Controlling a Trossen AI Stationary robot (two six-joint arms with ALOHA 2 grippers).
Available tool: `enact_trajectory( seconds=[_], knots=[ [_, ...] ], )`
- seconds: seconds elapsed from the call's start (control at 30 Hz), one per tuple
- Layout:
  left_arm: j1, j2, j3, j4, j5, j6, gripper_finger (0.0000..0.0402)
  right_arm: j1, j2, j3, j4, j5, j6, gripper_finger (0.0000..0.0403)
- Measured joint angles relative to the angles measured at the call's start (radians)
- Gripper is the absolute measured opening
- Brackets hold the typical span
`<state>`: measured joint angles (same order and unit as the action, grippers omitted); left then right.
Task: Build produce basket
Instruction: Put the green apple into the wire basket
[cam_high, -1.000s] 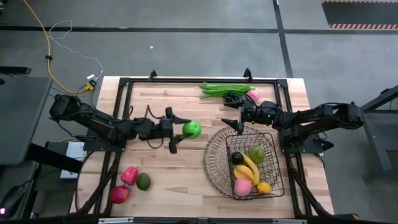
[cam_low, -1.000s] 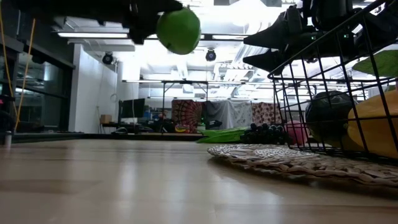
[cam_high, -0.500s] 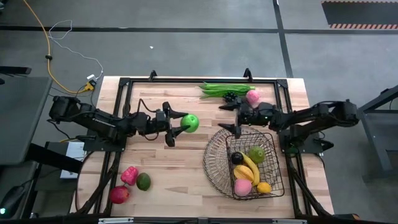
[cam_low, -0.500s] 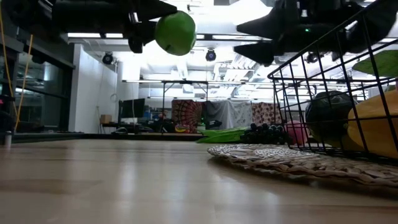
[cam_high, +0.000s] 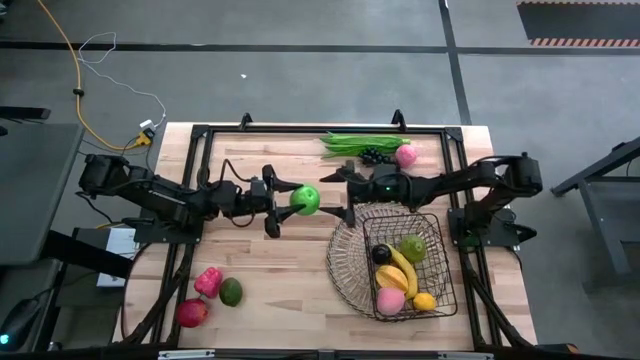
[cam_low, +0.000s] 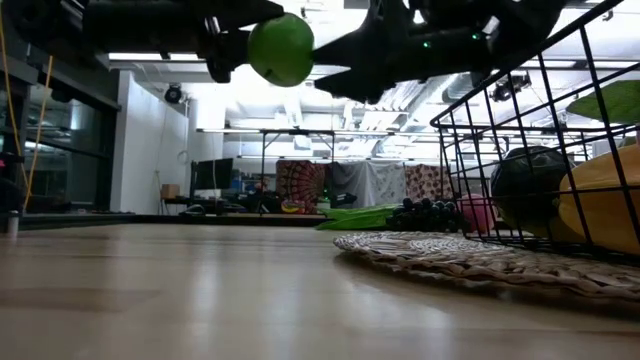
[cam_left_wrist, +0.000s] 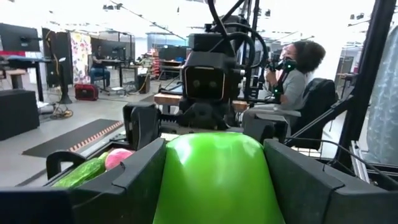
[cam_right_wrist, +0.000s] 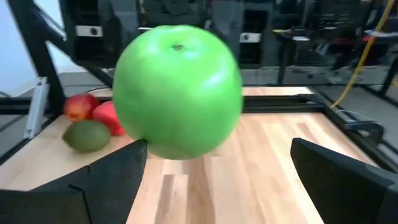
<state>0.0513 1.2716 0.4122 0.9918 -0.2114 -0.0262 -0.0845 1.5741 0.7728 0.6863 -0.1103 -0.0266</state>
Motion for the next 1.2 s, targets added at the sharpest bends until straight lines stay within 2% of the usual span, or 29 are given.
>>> enact_trajectory(
  seconds=[0.33, 1.2],
  knots=[
    [0.000, 0.001, 0.000, 0.000, -0.015, 0.012, 0.0241, 0.024, 0.023, 0.034, 0.052, -0.060, 0.005, 0.0387],
    [0.000, 0.004, 0.001, 0.031, 0.011, -0.015, 0.0242, 0.028, 0.068, 0.033, 0.189, -0.023, 0.074, 0.0387]
  ],
)
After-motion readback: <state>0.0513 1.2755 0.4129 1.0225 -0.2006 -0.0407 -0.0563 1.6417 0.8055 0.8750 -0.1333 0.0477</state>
